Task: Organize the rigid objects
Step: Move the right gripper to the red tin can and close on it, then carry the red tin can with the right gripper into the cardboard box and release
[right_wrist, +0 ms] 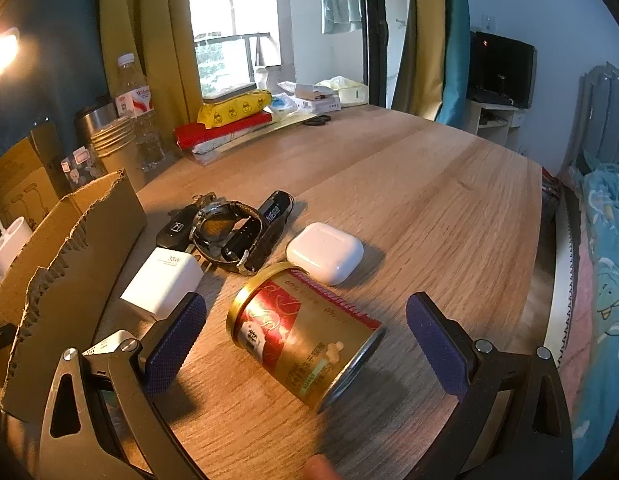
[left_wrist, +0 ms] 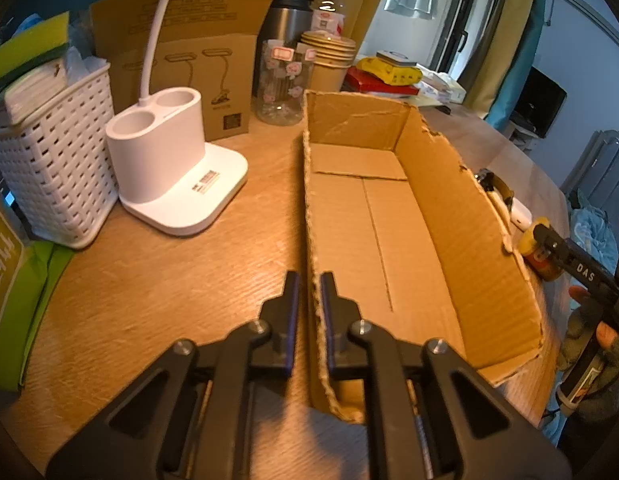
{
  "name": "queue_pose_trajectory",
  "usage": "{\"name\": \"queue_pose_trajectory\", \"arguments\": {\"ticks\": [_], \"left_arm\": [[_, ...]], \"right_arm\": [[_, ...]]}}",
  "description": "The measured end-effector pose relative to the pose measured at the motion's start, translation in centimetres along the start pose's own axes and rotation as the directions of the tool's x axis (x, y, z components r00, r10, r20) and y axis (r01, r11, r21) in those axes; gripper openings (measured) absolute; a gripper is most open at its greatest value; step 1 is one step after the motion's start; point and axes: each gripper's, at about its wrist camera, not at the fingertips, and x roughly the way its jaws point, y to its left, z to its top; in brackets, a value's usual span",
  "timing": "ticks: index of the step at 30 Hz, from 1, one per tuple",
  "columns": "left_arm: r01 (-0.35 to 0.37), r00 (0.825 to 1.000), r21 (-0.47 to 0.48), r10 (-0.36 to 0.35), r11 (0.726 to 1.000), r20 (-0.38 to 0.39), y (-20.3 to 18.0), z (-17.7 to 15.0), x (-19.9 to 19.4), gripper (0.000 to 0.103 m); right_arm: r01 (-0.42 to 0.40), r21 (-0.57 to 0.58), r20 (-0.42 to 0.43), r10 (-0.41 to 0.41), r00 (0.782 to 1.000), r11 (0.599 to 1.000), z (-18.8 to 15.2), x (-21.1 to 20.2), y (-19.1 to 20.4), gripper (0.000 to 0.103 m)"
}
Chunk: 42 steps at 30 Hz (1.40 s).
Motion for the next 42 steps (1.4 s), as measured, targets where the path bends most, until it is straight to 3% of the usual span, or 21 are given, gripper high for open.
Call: {"name": "queue_pose_trajectory", "arguments": {"ticks": [3, 5, 7, 23, 31, 36, 42], "left_arm": [[0.0, 1.0, 0.0, 0.0, 1.0, -0.001, 0.0, 0.0, 0.0, 0.01], [0.003, 1.0, 0.001, -0.003, 1.0, -0.001, -0.1, 0.0, 0.0, 0.01], [0.005, 1.0, 0.001, -0.005, 1.0, -0.003, -0.1, 0.0, 0.0, 0.01], [0.013, 1.0, 0.01, -0.013, 1.0, -0.004, -0.7, -0.2, -0.1, 0.01], [0.015, 1.0, 0.007, -0.015, 1.0, -0.003, -0.5, -0.2, -0.1, 0.01], [0.021, 1.0, 0.009, -0.021, 1.0, -0.003, -0.6, -0.2, -0.1, 0.01], [0.021, 1.0, 0.014, -0.021, 1.0, -0.001, -0.7, -0.3, -0.1, 0.01]], "right_arm": [[-0.006, -0.002, -0.004, 0.006, 1.0, 1.0, 0.0, 0.0, 0.1, 0.099], [0.015, -0.008, -0.009, -0.015, 1.0, 1.0, -0.1, 0.1, 0.1, 0.088], [0.02, -0.008, -0.009, -0.02, 1.0, 1.0, -0.1, 0.1, 0.1, 0.085], [-0.019, -0.023, 0.057, 0.02, 0.998, 1.0, -0.1, -2.7, 0.5, 0.084], [-0.132, -0.082, 0.115, 0.14, 0.983, 0.988, 0.7, -7.3, 3.6, 0.084], [-0.274, -0.144, 0.124, 0.292, 0.948, 0.951, 1.2, -9.8, 6.7, 0.084], [-0.362, -0.216, 0.111, 0.391, 0.914, 0.907, 1.7, -10.9, 10.5, 0.084]]}}
